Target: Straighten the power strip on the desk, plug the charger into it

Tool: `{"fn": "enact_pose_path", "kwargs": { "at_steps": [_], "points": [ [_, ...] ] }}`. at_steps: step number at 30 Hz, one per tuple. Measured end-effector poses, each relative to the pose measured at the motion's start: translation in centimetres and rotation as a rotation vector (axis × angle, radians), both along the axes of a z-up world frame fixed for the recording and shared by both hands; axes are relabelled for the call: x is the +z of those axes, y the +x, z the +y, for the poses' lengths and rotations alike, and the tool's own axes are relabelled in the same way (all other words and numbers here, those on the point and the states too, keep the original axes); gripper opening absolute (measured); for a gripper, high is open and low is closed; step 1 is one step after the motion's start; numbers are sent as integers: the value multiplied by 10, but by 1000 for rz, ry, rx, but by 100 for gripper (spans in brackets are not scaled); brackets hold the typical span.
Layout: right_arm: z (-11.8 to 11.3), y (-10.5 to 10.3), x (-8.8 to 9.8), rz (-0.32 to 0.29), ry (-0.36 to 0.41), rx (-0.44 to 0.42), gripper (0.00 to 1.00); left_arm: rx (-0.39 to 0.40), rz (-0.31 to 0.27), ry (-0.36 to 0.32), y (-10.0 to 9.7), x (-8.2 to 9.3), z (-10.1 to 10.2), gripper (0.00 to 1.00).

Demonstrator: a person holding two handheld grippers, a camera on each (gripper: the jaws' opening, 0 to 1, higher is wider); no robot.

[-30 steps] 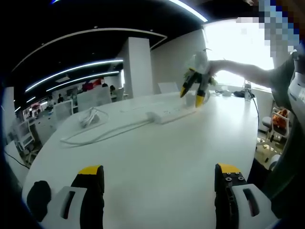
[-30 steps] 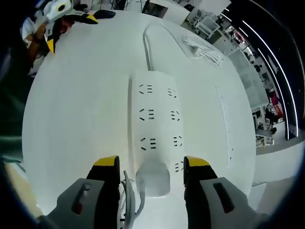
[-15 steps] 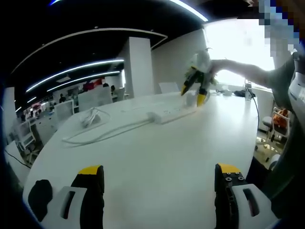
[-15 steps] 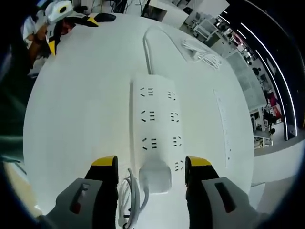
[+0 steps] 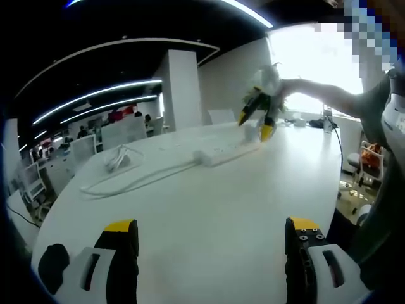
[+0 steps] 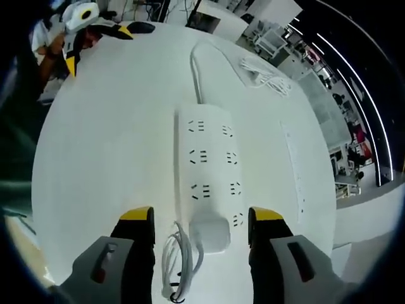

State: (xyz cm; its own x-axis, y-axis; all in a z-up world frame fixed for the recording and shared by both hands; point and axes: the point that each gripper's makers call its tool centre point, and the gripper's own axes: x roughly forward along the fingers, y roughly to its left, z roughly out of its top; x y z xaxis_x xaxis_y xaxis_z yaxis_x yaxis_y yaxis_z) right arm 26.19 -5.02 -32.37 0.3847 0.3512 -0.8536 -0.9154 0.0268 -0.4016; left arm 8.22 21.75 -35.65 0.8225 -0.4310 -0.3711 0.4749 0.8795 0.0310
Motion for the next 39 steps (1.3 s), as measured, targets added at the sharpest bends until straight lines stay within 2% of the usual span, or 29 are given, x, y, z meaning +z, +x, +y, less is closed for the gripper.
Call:
{"fn": "enact_pose_path", "kwargs": {
  "at_steps": [9,20,23,27,39],
  "points": [
    [-2,0,8,-33,40,0,63,-11,-3,8,2,3,-5,100],
    [1,-3,13,-30,96,-3,65,-27,0,9,3,3,-13,100],
    [1,-6,10,-23,99,5,63,-26,-1,8,3,3,-13,100],
    [2,-6,10,-29,111,5,69,-24,-3,9,3,4,-13,100],
    [2,-9,15,-45,144,22,76,-29,-1,17,3,5,-15,100]
  ]
}}
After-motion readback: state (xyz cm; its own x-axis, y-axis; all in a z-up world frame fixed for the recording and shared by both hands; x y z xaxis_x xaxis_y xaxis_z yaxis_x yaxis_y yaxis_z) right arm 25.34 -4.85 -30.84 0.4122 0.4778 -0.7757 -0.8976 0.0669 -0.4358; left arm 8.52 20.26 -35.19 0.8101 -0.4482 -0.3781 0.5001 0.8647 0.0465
